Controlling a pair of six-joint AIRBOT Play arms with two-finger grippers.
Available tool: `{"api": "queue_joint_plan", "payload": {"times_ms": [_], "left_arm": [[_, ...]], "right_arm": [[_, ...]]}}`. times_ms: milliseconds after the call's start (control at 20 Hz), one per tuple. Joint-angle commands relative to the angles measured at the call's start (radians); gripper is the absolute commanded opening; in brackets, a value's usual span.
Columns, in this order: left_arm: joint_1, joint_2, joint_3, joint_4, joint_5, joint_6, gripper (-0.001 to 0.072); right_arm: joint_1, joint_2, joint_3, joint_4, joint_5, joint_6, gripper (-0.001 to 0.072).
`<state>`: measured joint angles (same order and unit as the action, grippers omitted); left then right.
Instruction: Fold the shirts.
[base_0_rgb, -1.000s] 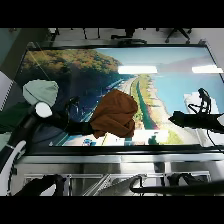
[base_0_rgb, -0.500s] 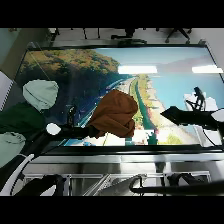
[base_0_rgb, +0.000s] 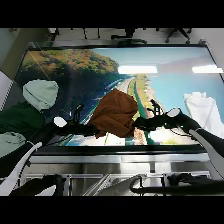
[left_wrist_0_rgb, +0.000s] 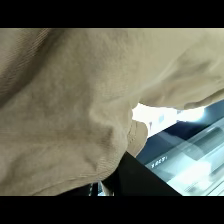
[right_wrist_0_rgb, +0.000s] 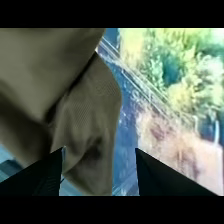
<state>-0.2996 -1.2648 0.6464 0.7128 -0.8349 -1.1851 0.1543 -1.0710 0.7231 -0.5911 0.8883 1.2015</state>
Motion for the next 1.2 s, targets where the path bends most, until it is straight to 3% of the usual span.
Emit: {"api": "queue_joint_plan", "payload": {"times_ms": [0,50,100,150,200,350,450,650,900,1150], "left_arm": [[-0.001,-0.011,0.008,0.002,-0.021,0.018,0.0105],[-0.001,-0.011,0.008,0.002,-0.021,0.018,0.0105],[-0.001,-0.011,0.008,0.003,-0.02,0.018,0.0105],[0.003,-0.011,0.008,0.003,-0.023,0.018,0.0104],[0.018,-0.011,0.008,0.004,-0.04,0.02,0.0004],[0.139,0.065,0.015,0.071,-0.127,0.031,0.0006],[0.269,0.175,0.083,0.156,-0.217,-0.018,0.0006],[0.46,0.443,0.409,0.15,-0.3,-0.047,0.0005],[0.49,0.576,0.977,0.151,-0.298,-0.051,0.0005],[0.484,0.496,1.376,0.15,-0.362,-0.055,0.0006]], "right_arm": [[0.042,-0.091,0.019,0.111,-0.043,-0.108,0.0484],[0.042,-0.096,0.022,0.183,-0.043,-0.175,0.0317],[0.042,-0.097,0.024,0.246,-0.042,-0.228,0.0199],[0.042,-0.096,0.025,0.296,-0.038,-0.254,0.0153],[0.04,-0.09,0.035,0.354,-0.002,-0.291,0.0021],[-0.007,0.004,0.136,0.368,0.114,-0.297,0.002],[-0.086,0.114,0.257,0.368,0.166,-0.285,0.002],[-0.288,0.308,0.543,0.368,0.294,-0.23,0.002],[-0.452,0.444,0.867,0.368,0.366,-0.229,0.0019],[-0.458,0.446,1.027,0.367,0.385,-0.242,0.0019]]}}
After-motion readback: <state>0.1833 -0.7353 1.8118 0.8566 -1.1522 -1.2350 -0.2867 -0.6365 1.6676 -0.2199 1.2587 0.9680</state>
